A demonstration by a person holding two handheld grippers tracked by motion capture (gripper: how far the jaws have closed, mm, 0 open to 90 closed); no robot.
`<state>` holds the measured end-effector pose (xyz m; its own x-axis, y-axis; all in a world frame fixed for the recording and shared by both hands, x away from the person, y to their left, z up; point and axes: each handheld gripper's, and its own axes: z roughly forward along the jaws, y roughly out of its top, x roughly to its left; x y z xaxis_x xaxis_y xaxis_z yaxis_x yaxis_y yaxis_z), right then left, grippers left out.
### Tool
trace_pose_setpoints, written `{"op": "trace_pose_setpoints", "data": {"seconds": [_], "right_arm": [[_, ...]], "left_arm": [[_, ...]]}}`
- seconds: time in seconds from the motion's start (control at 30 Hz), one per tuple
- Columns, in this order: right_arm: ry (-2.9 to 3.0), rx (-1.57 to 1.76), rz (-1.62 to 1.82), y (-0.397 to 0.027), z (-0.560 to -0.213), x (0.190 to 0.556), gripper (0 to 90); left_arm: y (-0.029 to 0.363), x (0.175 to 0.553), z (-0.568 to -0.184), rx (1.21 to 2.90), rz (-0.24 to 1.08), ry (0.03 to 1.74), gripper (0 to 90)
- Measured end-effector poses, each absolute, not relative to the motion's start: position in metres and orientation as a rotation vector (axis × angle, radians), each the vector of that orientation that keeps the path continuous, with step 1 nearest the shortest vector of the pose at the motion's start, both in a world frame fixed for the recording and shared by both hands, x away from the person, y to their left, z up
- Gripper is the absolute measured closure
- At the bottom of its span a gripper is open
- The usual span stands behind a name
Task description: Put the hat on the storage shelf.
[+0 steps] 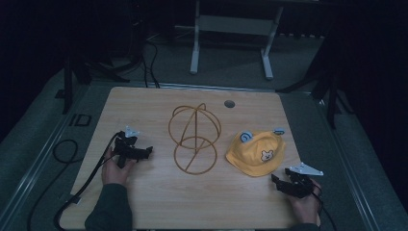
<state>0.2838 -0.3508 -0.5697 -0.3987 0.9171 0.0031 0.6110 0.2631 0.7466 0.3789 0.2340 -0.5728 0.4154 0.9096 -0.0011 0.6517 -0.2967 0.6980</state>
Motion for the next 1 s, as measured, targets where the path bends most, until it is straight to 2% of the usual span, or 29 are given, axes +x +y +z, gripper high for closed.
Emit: {"op": "trace_pose_setpoints", "data": {"seconds": [0.47,0.63,1.0], "right_arm": [[2.122,1.369,0.948,-0.352,-0.569,0.284,32.5],[2.157,1.369,0.924,-0.351,-0.567,0.288,29.0],[2.292,1.303,0.883,-0.353,-0.554,0.293,27.6]], "left_arm": [[0.234,0.379,-0.573,2.051,0.535,1.318,6.8],[0.234,0.379,-0.573,2.05,0.535,1.319,6.7],[0.234,0.379,-0.573,2.05,0.537,1.319,6.8]]}}
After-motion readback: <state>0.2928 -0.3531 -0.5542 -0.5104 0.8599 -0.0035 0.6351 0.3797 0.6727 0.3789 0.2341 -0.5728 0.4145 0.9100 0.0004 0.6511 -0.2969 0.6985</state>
